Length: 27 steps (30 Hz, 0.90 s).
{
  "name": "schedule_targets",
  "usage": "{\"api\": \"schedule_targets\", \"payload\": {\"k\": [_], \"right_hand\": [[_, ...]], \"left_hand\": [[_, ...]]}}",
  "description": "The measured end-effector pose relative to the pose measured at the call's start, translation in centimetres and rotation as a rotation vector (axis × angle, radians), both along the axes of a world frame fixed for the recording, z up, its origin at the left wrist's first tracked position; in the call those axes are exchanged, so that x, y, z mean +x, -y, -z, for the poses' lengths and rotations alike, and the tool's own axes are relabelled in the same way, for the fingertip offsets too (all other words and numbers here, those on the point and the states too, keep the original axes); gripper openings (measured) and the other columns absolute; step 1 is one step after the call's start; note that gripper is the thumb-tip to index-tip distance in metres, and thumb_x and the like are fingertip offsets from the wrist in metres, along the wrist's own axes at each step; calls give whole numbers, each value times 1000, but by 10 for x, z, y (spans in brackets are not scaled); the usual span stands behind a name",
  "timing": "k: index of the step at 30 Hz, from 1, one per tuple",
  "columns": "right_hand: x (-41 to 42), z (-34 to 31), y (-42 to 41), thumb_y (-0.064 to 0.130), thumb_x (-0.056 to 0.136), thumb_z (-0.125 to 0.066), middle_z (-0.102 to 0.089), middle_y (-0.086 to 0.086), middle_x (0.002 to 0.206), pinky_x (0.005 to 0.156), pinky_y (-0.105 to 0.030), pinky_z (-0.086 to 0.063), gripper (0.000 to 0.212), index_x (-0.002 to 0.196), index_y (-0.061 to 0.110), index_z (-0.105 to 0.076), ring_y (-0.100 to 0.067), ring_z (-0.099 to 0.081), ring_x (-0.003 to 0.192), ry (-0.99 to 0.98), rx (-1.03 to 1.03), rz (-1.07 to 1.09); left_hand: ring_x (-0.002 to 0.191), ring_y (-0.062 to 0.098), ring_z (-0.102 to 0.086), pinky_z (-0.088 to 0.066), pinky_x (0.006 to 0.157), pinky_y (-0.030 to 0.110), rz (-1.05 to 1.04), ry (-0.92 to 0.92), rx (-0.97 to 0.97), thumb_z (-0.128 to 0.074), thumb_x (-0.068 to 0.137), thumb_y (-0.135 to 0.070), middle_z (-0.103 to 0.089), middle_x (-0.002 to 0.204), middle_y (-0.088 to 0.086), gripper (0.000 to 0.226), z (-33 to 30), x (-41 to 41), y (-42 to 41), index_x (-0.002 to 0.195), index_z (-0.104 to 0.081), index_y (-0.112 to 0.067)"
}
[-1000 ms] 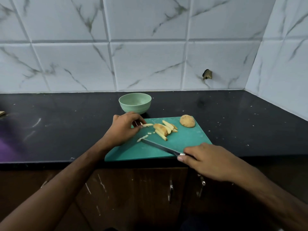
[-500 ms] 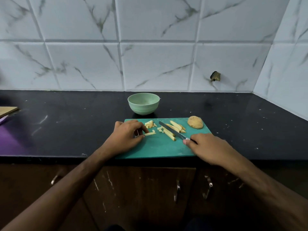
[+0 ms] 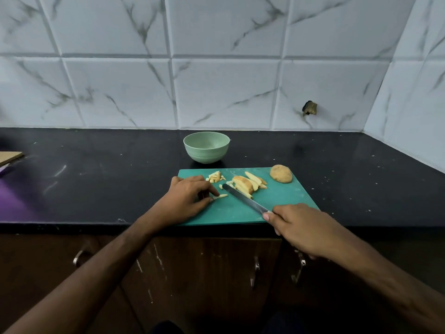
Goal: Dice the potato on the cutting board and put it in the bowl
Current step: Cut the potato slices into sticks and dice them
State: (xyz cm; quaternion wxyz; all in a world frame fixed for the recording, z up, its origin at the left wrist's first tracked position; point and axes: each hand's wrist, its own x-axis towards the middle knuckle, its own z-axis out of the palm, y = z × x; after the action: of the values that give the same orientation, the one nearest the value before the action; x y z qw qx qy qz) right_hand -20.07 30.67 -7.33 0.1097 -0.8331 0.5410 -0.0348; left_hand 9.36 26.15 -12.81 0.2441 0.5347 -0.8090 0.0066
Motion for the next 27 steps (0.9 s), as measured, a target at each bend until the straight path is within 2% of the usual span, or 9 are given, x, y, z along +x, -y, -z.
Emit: {"api": "schedule_targets", "payload": {"k": [3,7,16,22,27], "right_hand": [[4,11,-1,56,107,-30,-57,5,73,60,-32,-46,42,81,29,-51,-9,-55,63,-33,-39,-22],[9,25,0,55,107,-30,-56,6,72,56,-26,-36,41,80,30,-49,-9,-53,62,-33,-71,-29],[26,28,8,52,108,-27,-56,7,77,58,-29,-38,38,89,29,-50,-7,-54,67,-89,-159,-20],[26,17,3,53,108,-27,-55,7,75,55,-27,-31,39,81,31,-44,-7,-51,64,-62,-165,-27],[31,31,-2,52,108,-27,-56,7,78,58,-28,-40,38,90,29,-50,-8,-54,68,-70,-135,-38]], "left_hand": [[95,-8,-51,-29,88,32,9,-11,-2,-62,96,-35,-53,97,-22,17,1,0,-2,111,-67,-39],[94,-6,-51,-30,89,34,4,-12,-12,-63,95,-35,-53,95,-22,16,1,0,-1,110,-67,-41],[94,-7,-51,-30,90,34,-7,-25,-13,-64,96,-35,-52,94,-25,17,2,-1,-4,112,-68,-39],[96,-2,-53,-34,95,39,-22,-53,-44,-64,95,-38,-58,96,-19,19,3,0,-5,113,-68,-38],[97,-1,-53,-34,96,40,-16,-52,-40,-65,94,-37,-57,96,-19,16,3,-1,-4,110,-69,-37]]}}
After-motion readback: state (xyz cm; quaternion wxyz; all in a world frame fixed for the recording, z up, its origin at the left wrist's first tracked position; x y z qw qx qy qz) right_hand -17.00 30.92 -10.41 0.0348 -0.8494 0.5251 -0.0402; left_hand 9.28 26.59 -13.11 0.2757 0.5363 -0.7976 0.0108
